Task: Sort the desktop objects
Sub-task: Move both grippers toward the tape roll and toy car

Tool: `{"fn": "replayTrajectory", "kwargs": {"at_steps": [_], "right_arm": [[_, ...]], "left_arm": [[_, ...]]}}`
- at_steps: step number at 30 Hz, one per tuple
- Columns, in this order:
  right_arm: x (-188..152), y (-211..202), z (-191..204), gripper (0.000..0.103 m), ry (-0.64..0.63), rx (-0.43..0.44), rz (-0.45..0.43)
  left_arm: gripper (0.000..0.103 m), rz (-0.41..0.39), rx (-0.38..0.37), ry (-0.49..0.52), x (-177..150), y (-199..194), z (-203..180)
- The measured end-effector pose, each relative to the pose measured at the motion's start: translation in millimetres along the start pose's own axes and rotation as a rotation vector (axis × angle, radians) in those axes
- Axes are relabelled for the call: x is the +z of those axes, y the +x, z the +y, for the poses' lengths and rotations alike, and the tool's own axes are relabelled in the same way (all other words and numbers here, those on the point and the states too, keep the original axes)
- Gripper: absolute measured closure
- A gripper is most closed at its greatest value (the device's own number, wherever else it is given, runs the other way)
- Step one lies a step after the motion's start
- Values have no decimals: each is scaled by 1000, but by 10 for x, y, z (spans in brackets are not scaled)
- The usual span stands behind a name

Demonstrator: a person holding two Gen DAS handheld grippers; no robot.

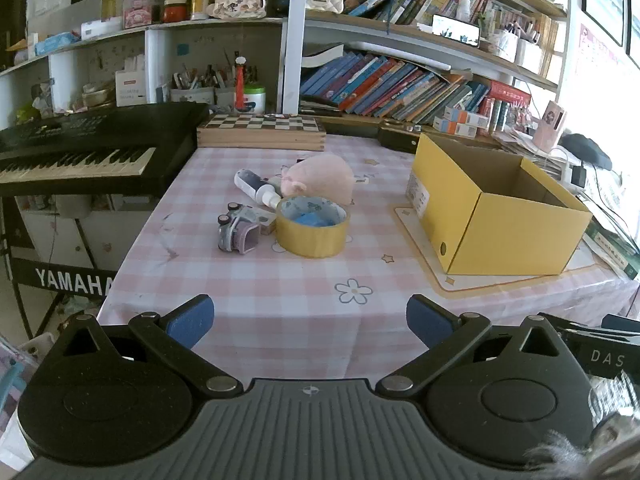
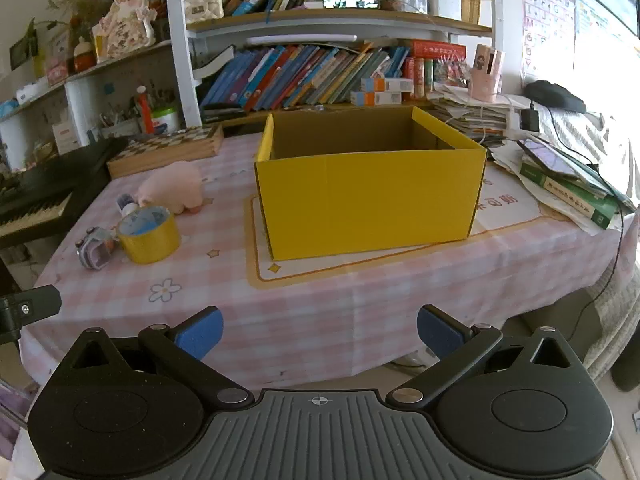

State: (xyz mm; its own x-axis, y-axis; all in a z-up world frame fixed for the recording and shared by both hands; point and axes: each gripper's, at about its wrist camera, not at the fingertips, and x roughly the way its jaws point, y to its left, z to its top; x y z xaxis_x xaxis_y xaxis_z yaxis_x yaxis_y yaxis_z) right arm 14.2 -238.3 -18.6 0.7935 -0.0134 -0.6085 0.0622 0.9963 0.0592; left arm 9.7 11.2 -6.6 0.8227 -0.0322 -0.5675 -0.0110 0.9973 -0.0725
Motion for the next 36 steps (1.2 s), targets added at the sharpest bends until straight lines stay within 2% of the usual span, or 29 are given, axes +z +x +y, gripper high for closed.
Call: {"fn": "replayTrajectory", "kwargs": {"at_steps": [36], "right_arm": [[50,33,159,0,-32,26,-6]], "left_arm": [[0,1,18,5,41,65,68]]}}
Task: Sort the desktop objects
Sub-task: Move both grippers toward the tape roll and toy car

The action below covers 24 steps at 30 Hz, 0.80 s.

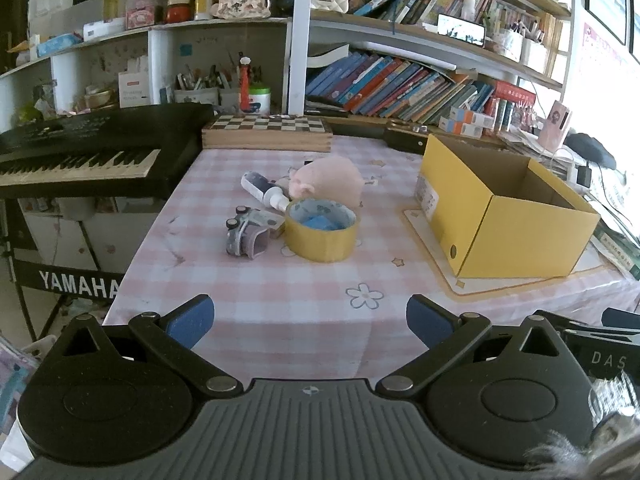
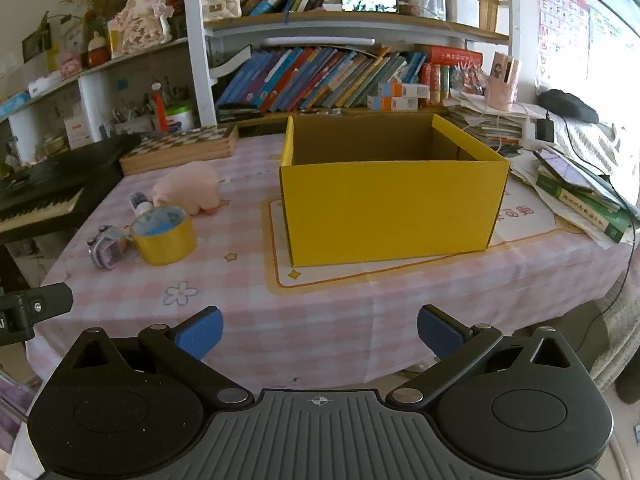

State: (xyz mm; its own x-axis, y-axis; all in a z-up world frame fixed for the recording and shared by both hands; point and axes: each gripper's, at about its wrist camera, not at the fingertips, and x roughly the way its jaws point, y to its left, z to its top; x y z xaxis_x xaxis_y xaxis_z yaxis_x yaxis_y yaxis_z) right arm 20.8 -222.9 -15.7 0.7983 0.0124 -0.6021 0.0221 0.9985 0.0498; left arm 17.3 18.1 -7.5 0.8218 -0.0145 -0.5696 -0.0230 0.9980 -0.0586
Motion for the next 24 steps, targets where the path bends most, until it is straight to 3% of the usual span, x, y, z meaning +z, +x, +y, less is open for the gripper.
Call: {"fn": "replayTrajectory", "kwargs": {"at_steps": [24], "right_arm": [[138,195,300,0,-78,83,18]], "left_arm": [[0,-7,12,-37,74,87,195]]}}
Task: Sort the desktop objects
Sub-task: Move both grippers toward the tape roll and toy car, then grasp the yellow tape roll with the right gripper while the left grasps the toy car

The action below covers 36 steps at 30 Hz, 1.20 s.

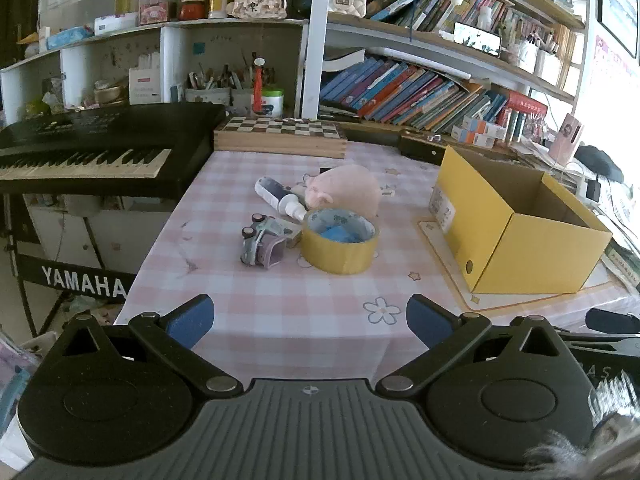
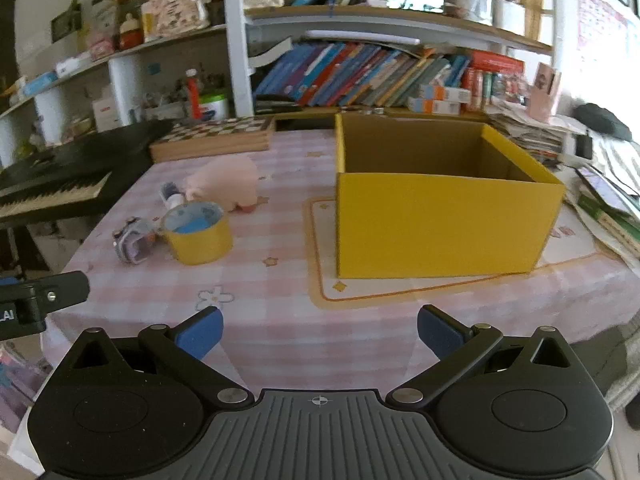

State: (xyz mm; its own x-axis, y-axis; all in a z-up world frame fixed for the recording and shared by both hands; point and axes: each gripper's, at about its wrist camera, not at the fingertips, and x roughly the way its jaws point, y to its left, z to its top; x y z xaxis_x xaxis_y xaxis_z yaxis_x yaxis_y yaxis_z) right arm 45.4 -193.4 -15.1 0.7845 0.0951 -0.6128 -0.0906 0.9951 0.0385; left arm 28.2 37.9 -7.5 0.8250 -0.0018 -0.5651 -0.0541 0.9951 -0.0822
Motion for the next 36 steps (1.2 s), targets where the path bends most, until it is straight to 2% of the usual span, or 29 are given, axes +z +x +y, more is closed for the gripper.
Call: {"fn": "replayTrajectory", "kwargs": {"at_steps": [17,36], "right_arm": [[180,366,305,0,-121,157,31],[578,1096,465,0,-226,266,104]], "left_arm": [[0,45,84,-56,55,222,180],[0,88,151,-142,340,875,289]]}}
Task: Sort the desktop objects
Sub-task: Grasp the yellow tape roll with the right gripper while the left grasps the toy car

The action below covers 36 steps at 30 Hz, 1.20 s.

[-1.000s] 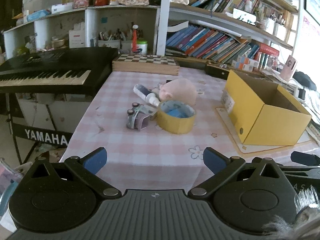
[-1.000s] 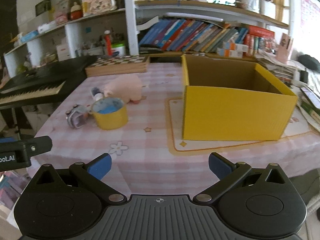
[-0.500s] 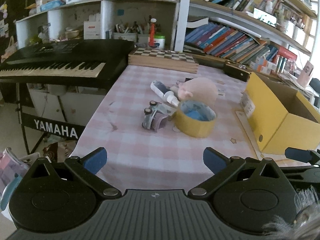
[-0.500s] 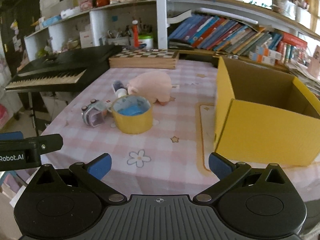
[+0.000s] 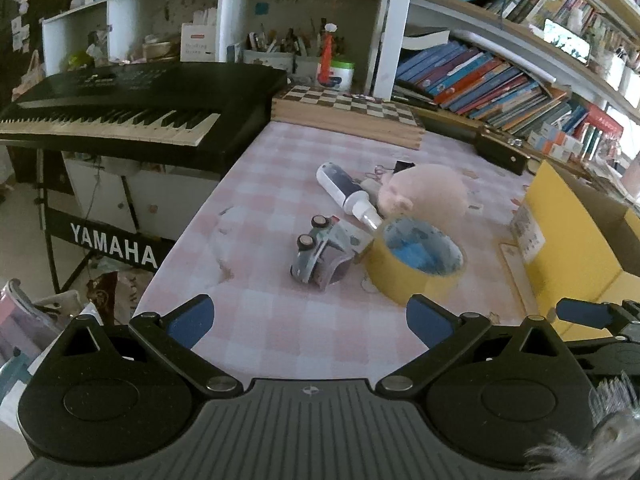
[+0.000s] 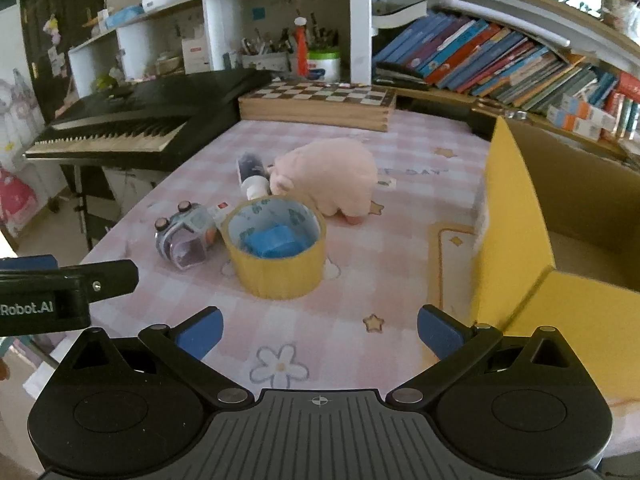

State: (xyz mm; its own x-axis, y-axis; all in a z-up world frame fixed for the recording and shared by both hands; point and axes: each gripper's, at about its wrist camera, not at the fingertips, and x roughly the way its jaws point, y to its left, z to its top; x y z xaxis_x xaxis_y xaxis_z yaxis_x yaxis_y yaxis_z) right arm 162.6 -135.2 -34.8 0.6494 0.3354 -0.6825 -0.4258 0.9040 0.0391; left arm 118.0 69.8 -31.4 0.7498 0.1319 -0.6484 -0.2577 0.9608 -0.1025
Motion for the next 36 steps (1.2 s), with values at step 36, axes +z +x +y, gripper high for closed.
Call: {"fn": "replayTrajectory", "kwargs": {"at_steps": [36], "right_arm": [[497,1092,145,19,-246,153,116]], "left_arm": [[3,147,89,-2,524,840,-28]]}}
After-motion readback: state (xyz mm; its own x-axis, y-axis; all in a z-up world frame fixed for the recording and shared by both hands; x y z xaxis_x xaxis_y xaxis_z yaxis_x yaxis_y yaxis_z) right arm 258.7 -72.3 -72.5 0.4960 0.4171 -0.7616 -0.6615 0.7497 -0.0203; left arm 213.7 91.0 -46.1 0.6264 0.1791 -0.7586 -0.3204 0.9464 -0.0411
